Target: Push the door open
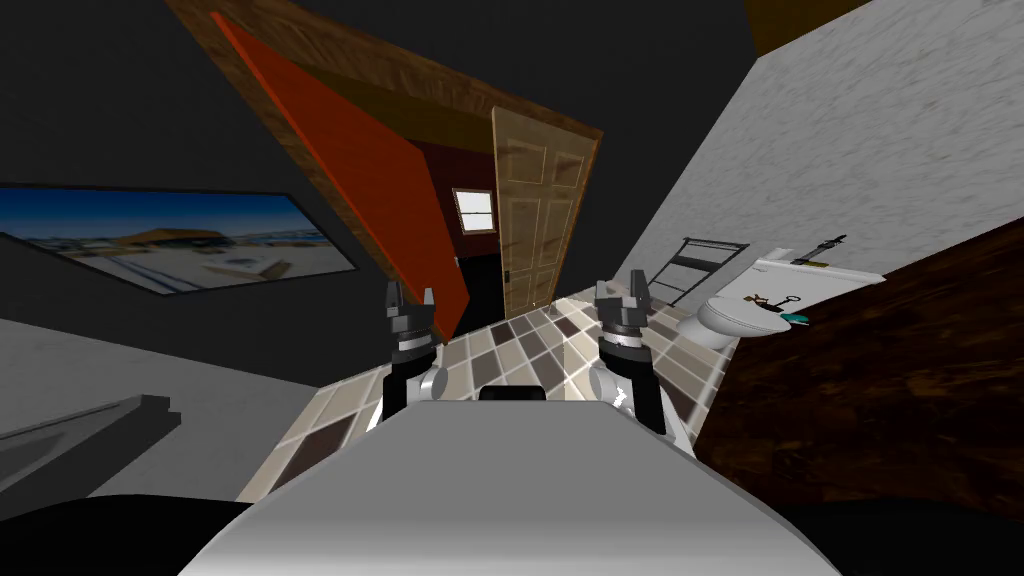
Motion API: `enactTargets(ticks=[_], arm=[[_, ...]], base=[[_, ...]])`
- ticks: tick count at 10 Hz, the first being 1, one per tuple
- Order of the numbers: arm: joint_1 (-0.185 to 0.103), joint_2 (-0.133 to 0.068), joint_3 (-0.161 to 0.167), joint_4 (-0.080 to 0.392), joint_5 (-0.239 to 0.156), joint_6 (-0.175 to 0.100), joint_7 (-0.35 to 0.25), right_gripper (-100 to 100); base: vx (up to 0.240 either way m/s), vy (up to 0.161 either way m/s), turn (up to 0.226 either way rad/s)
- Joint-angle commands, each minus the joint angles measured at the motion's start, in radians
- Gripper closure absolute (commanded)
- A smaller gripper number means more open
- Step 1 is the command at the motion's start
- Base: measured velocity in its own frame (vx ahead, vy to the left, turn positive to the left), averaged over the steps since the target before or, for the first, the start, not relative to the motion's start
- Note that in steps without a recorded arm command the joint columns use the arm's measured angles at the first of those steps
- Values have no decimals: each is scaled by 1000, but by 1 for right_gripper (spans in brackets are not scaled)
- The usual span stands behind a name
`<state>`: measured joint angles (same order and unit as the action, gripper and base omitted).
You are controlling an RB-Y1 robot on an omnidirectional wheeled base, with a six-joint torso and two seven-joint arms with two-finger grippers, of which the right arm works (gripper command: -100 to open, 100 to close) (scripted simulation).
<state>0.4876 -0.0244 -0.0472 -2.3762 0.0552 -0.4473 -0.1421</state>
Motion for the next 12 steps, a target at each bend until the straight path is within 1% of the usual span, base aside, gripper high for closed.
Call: enactTargets(ticks=[1, 2, 3, 4, 5, 6, 8, 12], arm=[[-10, -6, 13, 32, 0, -6, 1, -100], [-18, -9, 23, 54, 1, -10, 2, -100], [-21, -11, 27, 66, 1, -13, 2, -100], [-30, -15, 38, 91, 1, -18, 3, -100], [-35, -17, 45, 108, 2, -21, 3, -100], [-46, -21, 59, 140, 2, -27, 4, -100], [-57, -26, 74, 176, 3, -34, 6, -100], [-84, -34, 108, 258, 4, -50, 8, -100]], base=[[214, -47, -43], [163, -13, -33], [116, 23, -16], [121, 44, -34], [113, 37, -32], [121, 16, -36], [131, 4, -29], [93, -1, -28]])
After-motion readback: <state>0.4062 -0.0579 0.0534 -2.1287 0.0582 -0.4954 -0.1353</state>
